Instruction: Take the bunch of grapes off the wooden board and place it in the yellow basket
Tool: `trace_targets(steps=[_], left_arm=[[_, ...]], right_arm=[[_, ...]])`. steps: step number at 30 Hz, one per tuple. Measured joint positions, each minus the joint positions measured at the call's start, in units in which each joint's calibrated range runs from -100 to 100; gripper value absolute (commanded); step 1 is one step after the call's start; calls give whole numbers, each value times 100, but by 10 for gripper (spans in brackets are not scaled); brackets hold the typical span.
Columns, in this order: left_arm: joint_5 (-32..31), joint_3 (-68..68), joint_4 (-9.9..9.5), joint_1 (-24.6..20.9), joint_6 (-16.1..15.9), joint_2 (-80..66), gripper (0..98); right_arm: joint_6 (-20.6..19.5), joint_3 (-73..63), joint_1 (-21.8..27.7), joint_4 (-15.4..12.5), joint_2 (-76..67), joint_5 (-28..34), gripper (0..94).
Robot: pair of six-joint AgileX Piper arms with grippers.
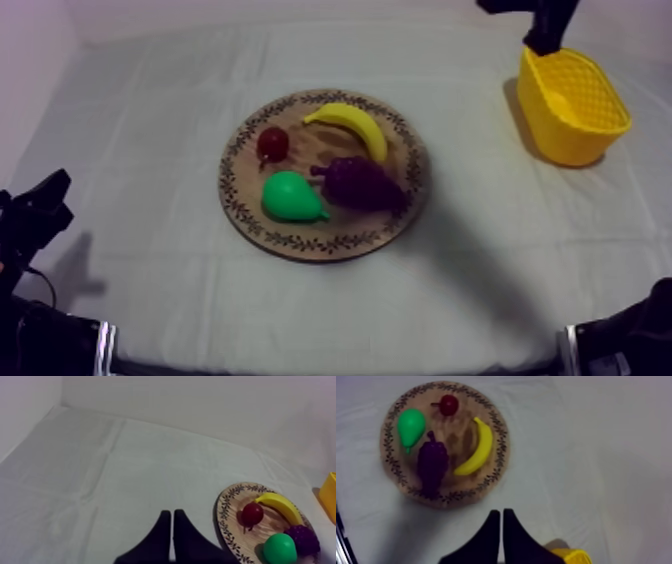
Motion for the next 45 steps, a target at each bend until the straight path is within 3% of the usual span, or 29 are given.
trace_targets(steps=[14,29,32,39,45], left_arm=[[0,0,0,0,0,0,1],[0,0,0,0,0,0,1],[0,0,0,0,0,0,1],[0,0,0,0,0,0,1],[0,0,0,0,0,0,1]], right_arm=[[249,-958,-327,-53,1516,1287,7],[79,-1065,-588,-283,2264,1225,20],[-4,-1097,-601,-283,2339,992,120],[-260,-1113,-569,-206,2439,841,585],[-306,-1078,-632,-122,2483,848,834]])
